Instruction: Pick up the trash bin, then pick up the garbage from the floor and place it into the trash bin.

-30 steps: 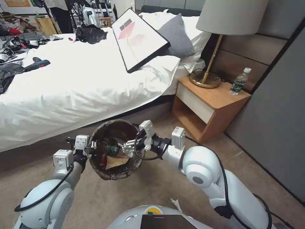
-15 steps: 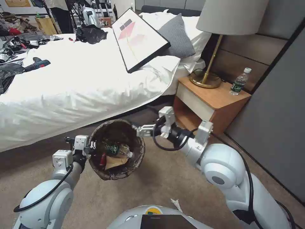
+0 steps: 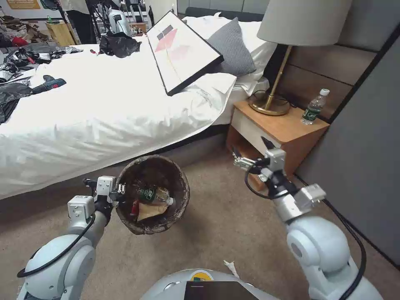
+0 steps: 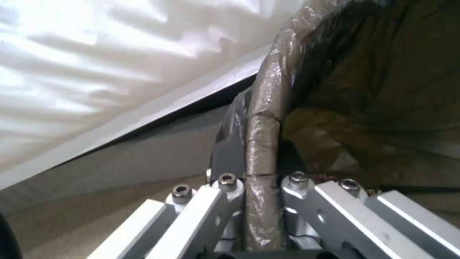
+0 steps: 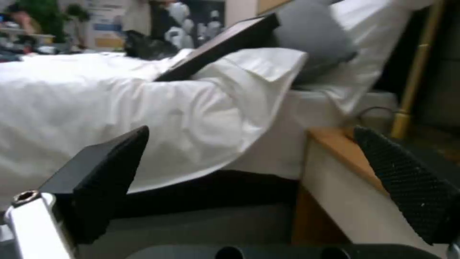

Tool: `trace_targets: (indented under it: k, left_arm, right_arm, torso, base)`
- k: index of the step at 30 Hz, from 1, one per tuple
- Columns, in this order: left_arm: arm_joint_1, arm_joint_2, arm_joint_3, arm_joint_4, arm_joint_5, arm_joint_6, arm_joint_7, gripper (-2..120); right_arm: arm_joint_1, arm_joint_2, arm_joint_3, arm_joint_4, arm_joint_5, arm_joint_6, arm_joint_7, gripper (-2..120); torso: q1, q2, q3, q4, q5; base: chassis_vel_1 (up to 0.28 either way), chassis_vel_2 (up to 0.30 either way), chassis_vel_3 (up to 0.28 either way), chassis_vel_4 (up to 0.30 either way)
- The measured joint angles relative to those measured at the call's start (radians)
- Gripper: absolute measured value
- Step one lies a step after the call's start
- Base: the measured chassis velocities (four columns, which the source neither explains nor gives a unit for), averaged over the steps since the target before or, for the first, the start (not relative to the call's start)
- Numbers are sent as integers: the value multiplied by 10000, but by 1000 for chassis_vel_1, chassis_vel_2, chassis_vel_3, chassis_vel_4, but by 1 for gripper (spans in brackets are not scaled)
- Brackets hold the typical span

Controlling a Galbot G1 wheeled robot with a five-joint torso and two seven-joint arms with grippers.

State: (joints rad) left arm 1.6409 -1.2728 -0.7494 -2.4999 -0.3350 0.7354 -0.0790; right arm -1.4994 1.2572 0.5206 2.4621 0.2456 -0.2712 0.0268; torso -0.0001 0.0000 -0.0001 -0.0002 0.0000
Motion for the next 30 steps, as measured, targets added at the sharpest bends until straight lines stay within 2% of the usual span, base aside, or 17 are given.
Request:
trace_targets:
  k: [3,9,12,30]
  left_arm:
    - [-58,56,1,0,0,0,41,3]
    - [-91,113,7,0,22,0,88,3]
    - [-72,156,-24,0,309,0,306,3]
    - [-102,229,-20,0,792,-99,632,3]
  right_arm:
    - [-782,593,424,36,-634,737,61,100]
    - [-1432,967,686,-47,-964,1171,67,100]
    - [-2043,1344,678,-325,-1295,1715,66,100]
    - [-2567,1878,461,-500,-1789,2178,224,100]
  torso:
    - [0,0,0,0,0]
    - [0,0,0,3,-1]
    - [0,0,0,1,-1]
    - [0,0,0,2,-1]
  base:
    - [0,0,0,0]
    - [0,0,0,0]
    - [0,0,0,0]
    - [0,0,0,0]
